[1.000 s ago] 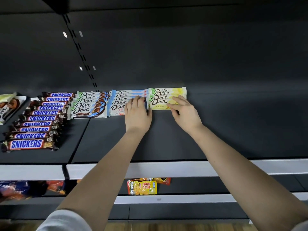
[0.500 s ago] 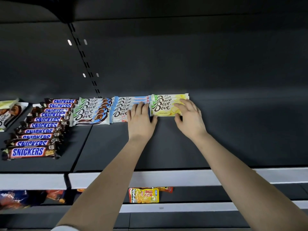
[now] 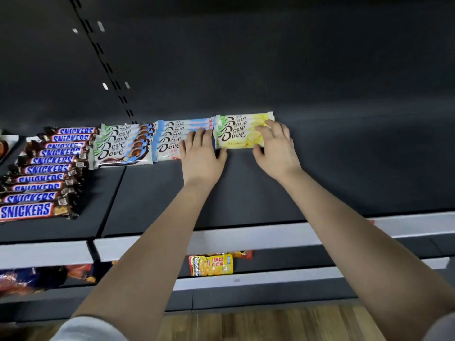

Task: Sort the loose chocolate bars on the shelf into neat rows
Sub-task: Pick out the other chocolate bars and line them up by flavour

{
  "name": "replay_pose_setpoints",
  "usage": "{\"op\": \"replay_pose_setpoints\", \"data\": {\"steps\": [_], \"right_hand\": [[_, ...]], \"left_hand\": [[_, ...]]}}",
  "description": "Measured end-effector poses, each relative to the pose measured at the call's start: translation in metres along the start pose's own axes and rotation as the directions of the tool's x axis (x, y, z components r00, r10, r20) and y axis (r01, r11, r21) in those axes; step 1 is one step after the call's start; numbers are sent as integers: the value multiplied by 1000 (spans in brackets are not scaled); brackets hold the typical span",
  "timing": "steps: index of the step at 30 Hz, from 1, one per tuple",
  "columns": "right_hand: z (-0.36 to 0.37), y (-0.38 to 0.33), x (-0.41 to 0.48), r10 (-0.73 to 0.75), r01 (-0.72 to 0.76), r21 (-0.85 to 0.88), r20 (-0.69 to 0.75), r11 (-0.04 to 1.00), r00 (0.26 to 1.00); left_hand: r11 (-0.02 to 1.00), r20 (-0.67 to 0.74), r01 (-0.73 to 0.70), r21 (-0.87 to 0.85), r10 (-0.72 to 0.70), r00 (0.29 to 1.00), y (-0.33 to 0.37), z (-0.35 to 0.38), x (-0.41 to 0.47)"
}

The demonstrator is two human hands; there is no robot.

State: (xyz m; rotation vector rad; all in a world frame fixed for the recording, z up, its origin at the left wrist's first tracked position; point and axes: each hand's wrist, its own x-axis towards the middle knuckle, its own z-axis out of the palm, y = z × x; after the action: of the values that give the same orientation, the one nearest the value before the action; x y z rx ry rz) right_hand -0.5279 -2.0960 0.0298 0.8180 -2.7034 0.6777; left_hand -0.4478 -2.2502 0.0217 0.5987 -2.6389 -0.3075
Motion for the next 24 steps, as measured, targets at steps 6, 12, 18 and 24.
{"op": "replay_pose_setpoints", "data": {"steps": [6, 12, 18, 24], "right_hand": [[2, 0, 1, -3, 2, -33, -21, 999, 1000], [3, 0, 1, -17, 15, -44, -44, 999, 999], [-1, -5, 2, -35, 29, -65, -100, 997, 994], [-4, -42, 14, -154, 157, 1, -193, 988, 969]], "left_hand": [[999, -10, -5, -31, 4, 1000, 0, 2, 2], [999, -9, -3, -38, 2, 1000, -2, 2, 2], [996, -40, -67, -61, 65, 997, 3, -8, -2], [991, -96, -42, -130, 29, 995, -17, -29, 5]]}}
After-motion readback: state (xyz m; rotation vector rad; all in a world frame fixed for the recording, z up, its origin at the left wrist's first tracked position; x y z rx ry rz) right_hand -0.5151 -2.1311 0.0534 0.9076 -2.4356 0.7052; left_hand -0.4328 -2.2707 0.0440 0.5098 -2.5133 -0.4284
